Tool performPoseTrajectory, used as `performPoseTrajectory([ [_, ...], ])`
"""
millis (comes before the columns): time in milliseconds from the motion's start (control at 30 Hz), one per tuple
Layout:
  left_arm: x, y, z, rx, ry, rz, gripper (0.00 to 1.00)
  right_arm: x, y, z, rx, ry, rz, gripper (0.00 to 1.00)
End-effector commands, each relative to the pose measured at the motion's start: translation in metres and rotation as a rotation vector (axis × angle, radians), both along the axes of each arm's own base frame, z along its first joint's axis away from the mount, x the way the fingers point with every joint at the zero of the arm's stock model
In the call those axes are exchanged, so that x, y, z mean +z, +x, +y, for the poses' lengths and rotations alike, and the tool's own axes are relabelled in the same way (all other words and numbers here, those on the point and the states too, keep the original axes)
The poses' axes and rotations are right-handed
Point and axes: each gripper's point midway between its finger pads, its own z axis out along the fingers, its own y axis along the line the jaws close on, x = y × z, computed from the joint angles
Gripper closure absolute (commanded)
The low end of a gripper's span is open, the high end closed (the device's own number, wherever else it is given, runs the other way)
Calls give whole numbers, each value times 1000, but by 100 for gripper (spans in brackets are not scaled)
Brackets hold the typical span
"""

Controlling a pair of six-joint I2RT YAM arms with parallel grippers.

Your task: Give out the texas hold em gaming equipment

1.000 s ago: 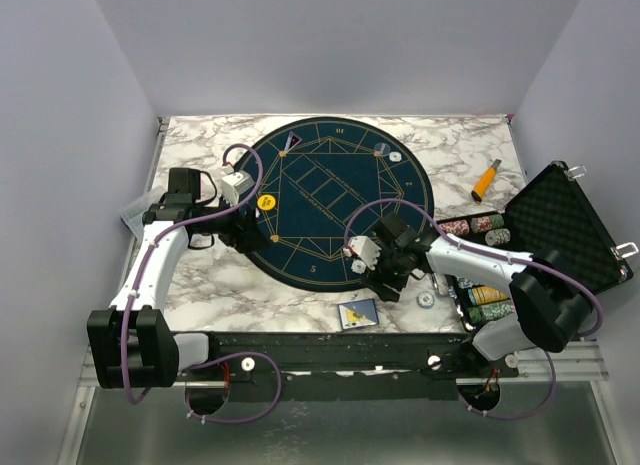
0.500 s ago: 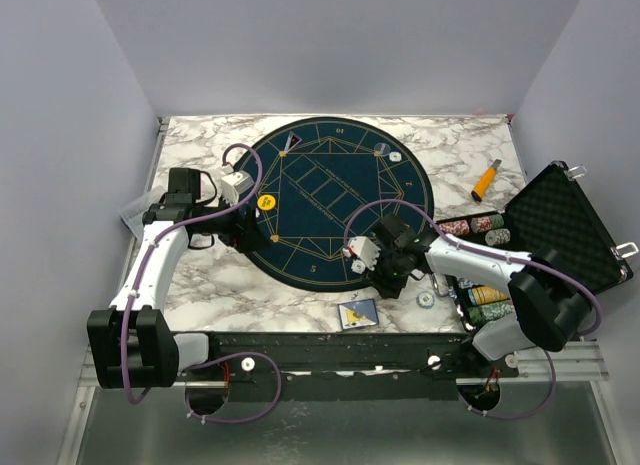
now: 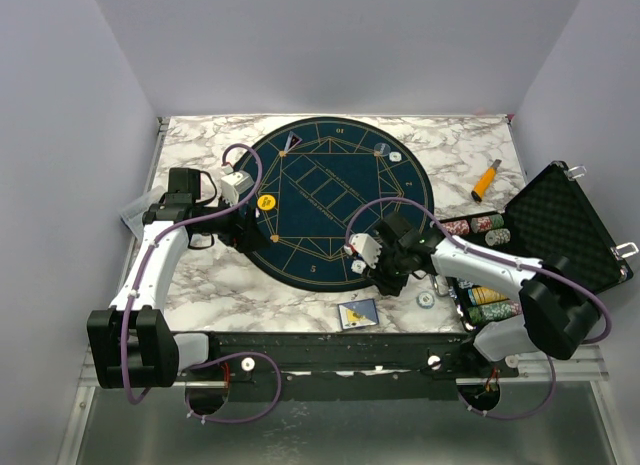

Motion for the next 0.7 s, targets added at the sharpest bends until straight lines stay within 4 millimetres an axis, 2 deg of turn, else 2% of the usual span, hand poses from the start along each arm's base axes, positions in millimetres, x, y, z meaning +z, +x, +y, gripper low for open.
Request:
performPoseTrajectory([
  [0,4,4,1,6,8,-28,22,4,-1,-1,-1,9,-15,57],
  [167,4,3,1,6,9,-28,22,3,-7,0,16,14,8,57],
  [367,4,3,1,7,11,-29,22,-5,-9,-2,24,-11,33,51],
  [500,4,2,1,6,12,-32,22,-3,-5,-2,15,-9,15,61],
  [667,5,3,1,7,10,-32,22,-2,-4,-2,9,-8,4,63],
])
